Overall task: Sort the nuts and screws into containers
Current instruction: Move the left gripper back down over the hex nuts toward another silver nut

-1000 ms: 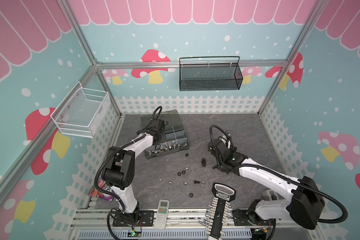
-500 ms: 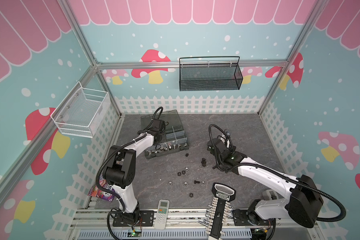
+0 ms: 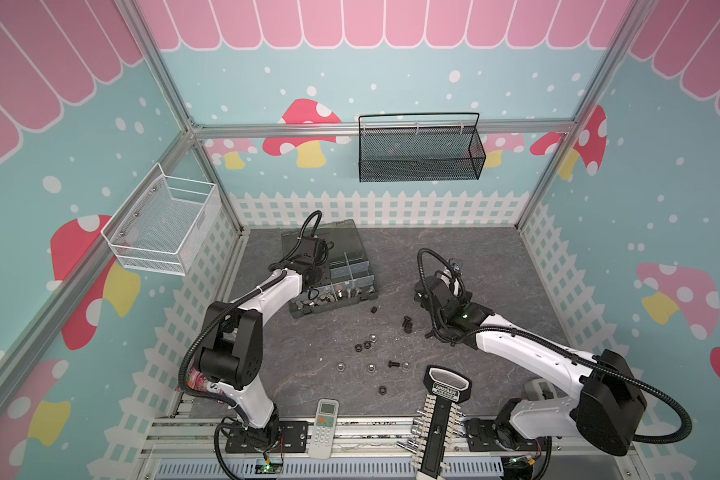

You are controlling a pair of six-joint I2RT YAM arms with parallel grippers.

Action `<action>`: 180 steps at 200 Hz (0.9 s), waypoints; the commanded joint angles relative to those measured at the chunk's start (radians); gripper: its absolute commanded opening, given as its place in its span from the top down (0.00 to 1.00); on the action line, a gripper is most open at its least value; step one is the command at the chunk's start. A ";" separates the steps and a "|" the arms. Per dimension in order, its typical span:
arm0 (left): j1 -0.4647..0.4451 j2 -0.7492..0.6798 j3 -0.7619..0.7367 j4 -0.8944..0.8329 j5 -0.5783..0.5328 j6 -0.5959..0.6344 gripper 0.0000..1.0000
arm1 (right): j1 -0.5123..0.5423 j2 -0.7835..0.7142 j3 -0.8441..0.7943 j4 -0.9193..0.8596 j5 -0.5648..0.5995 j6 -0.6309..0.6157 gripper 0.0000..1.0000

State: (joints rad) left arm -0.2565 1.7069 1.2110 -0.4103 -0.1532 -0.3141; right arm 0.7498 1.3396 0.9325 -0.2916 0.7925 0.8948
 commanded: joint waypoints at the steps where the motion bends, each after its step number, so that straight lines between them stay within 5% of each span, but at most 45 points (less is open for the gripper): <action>1: -0.009 -0.083 -0.046 -0.004 0.021 -0.028 0.67 | -0.007 0.001 0.015 -0.020 0.008 0.018 0.02; 99: -0.252 -0.471 -0.415 -0.199 0.008 -0.259 0.54 | -0.012 -0.015 -0.013 -0.020 0.020 0.026 0.02; 180: -0.474 -0.399 -0.465 -0.276 0.101 -0.346 0.52 | -0.013 -0.014 -0.023 -0.026 0.005 0.042 0.02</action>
State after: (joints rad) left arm -0.6968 1.2617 0.7570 -0.6552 -0.0834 -0.6209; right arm 0.7395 1.3392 0.9268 -0.2920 0.7921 0.9028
